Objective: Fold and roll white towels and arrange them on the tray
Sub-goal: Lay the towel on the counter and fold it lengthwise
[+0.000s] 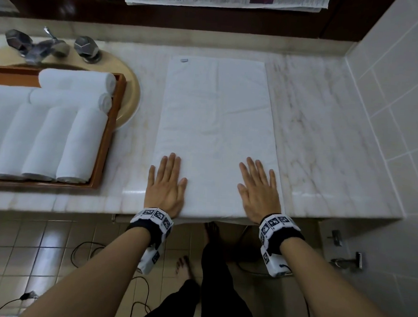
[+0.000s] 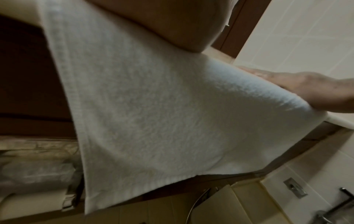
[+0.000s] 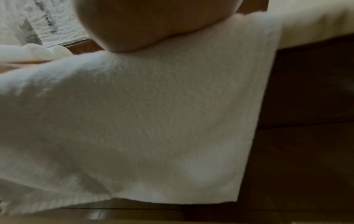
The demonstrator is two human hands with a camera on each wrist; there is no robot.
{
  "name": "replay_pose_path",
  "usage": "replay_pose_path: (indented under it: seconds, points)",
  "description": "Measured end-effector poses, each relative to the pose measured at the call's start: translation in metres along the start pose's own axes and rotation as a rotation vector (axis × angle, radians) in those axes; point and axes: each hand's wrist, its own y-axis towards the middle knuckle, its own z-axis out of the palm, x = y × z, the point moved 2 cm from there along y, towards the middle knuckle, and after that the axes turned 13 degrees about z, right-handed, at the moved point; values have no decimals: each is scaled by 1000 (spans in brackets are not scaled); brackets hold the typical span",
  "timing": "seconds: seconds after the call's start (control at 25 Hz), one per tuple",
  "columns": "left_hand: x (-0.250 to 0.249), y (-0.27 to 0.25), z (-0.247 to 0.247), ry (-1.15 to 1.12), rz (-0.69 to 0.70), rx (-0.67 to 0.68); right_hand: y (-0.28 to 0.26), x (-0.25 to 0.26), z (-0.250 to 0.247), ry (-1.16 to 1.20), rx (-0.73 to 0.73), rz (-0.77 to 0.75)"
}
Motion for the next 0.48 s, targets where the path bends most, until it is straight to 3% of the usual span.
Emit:
replay_pose_path:
  seconds: [0.08, 0.2, 0.24, 0.28, 0.4, 0.44, 0.48]
  points:
    - [9, -5, -4, -20, -30, 4, 1, -11, -2, 11, 20, 103]
    - [11, 3, -13, -82, -200, 36, 19, -5, -18, 145, 168, 468]
    - [2, 13, -16, -115, -220, 35, 27, 10, -27, 180, 204, 503]
    - [-13, 29, -19, -177, -183, 38, 35, 30, -35, 205, 203, 428]
    - [-58, 62, -16, -303, 74, 115, 47, 76, -37, 164, 216, -47]
    - [-57, 64, -15, -261, 102, 145, 51, 71, -34, 141, 240, -77]
    - [-45, 65, -15, -214, 74, 139, 57, 56, -32, 138, 246, -15]
